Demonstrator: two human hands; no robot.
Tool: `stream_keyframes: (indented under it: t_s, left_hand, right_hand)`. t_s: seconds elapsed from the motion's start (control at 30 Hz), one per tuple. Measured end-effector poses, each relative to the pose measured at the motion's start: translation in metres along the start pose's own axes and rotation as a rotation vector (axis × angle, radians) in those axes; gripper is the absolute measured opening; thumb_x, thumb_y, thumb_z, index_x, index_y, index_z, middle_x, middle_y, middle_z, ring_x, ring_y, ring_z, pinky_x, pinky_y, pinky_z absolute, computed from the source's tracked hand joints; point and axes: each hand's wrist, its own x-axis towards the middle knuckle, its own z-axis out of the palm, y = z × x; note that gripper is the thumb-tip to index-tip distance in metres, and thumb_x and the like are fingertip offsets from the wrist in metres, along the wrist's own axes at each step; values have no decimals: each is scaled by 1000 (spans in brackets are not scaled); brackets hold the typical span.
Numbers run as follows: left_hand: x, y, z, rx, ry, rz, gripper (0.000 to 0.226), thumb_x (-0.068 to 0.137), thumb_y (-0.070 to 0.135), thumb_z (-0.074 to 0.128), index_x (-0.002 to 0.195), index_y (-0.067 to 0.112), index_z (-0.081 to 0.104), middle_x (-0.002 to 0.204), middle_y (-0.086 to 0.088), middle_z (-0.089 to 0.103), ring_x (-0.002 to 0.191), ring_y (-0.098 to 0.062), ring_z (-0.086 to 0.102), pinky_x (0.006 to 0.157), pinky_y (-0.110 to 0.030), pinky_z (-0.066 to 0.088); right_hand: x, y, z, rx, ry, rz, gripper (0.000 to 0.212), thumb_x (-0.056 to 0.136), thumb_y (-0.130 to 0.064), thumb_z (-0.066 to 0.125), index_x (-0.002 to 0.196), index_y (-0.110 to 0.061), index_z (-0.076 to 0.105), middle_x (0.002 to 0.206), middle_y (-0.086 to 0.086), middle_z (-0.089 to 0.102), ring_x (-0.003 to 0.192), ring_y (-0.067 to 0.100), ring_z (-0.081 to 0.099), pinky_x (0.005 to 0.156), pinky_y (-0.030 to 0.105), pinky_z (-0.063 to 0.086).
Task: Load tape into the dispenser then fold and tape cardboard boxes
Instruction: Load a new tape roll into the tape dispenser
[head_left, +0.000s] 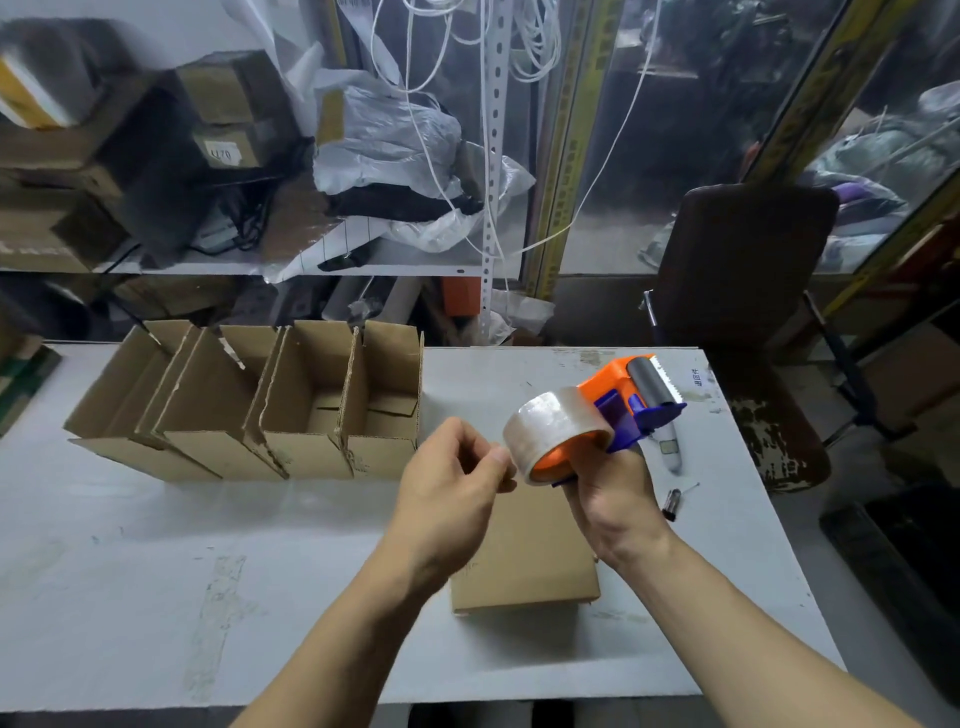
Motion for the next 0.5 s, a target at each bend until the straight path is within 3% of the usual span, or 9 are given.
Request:
stream_keyframes:
  t_s: [0.1, 0.2, 0.3, 0.4, 0.5]
  left_hand:
    - [2, 15, -20, -355, -229, -53, 13, 100, -3, 60, 89, 0, 54, 81, -24, 68, 80, -30, 71, 84, -44, 62]
    - [4, 29, -30, -504, -392, -106, 9, 99, -7, 57, 95, 1, 55, 82, -20, 65, 81, -29, 68, 82, -40, 62]
    - [10, 26, -26, -430, -302, -155, 15, 97, -9, 58, 90, 4, 53, 77, -15, 64, 90, -33, 67, 94, -51, 60]
    - [12, 20, -22, -410, -192, -212, 11, 94, -13, 58, 102, -6, 59, 81, -14, 70, 93, -30, 73, 95, -49, 62]
    - [17, 16, -22, -500, -164, -319, 14, 94, -12, 60, 107, -16, 63, 90, -24, 68, 91, -31, 73, 88, -45, 64]
  right_hand:
    - [1, 1, -5, 29, -16, 70, 40, 81, -4, 63, 121, 3, 64, 101, 16, 75, 96, 31, 74, 76, 39, 60]
    - [-7, 1, -8, -88, -17, 85, 34, 83, 4, 59, 116, 4, 67, 103, 19, 77, 99, 33, 75, 79, 41, 58]
    - [-10, -15, -12, -216, -19, -12, 33, 93, 20, 52, 108, -6, 68, 92, 3, 80, 88, 18, 78, 75, 39, 64]
    - [-7, -28, -19, -251, -45, -131, 30, 95, 14, 60, 104, -14, 66, 86, -6, 76, 82, 11, 74, 67, 28, 59]
    - [-7, -28, -27, -334, -84, -187, 27, 88, 0, 74, 111, -13, 66, 92, -3, 74, 87, 13, 71, 74, 28, 57]
